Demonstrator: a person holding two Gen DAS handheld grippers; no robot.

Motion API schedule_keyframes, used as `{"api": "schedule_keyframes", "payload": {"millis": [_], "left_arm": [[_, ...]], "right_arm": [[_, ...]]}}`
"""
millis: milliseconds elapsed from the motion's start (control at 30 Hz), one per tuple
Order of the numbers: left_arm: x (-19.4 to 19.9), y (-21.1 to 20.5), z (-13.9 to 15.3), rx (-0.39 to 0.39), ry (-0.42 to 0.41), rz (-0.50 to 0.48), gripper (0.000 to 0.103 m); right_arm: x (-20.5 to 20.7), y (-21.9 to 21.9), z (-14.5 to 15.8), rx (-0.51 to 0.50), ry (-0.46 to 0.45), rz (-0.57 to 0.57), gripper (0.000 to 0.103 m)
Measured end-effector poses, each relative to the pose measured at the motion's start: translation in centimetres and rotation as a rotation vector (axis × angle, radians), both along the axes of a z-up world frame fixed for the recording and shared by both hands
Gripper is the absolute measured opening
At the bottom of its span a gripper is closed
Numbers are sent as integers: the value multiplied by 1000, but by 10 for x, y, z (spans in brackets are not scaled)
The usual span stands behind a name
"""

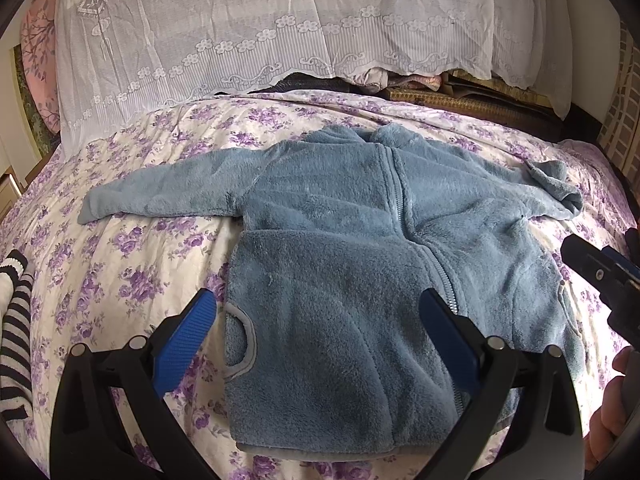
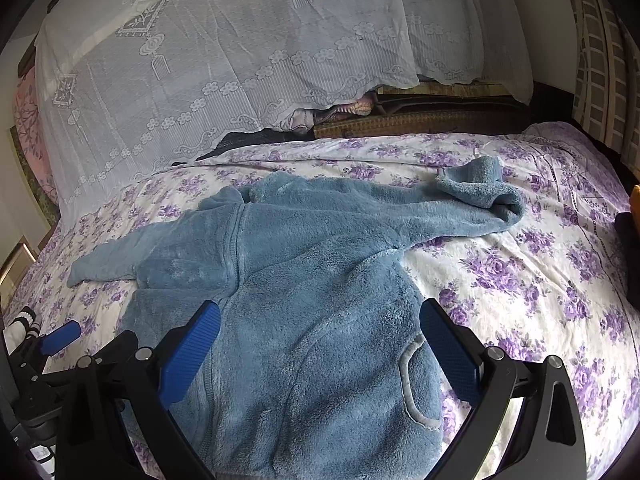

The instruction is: Fold small clothes

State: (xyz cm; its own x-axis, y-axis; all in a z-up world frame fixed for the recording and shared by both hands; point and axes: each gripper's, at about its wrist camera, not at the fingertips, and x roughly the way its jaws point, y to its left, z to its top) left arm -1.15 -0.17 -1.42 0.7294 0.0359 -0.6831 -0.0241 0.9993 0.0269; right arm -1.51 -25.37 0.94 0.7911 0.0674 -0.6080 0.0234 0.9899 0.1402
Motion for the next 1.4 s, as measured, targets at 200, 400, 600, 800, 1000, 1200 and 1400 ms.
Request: {"api": "schedule_keyframes", "payload": {"millis": [200, 400, 600, 800, 1000, 1200, 1400], "left_arm": [[-1, 0, -1, 0, 3, 0, 99], [2, -1, -1, 2, 7, 2, 99], [2, -1, -4, 2, 20, 2, 99], [3, -2, -5, 4, 25, 3, 99], [15, 14, -13, -13, 86, 15, 99], [13, 48, -40, -137, 218, -62, 99], [10, 69, -52, -350, 276, -138, 99]], "right_arm": [[0, -1, 0, 2, 2, 0, 100], [0, -2, 0, 5, 5, 0, 100], [1, -2, -1, 9, 8, 0, 100], [1, -2, -1, 8, 9, 0, 100], [1, -11, -10, 27, 23, -21, 100], [-8, -43, -31, 101, 100, -47, 100], [-32, -66, -57, 167, 157, -61, 100]]}}
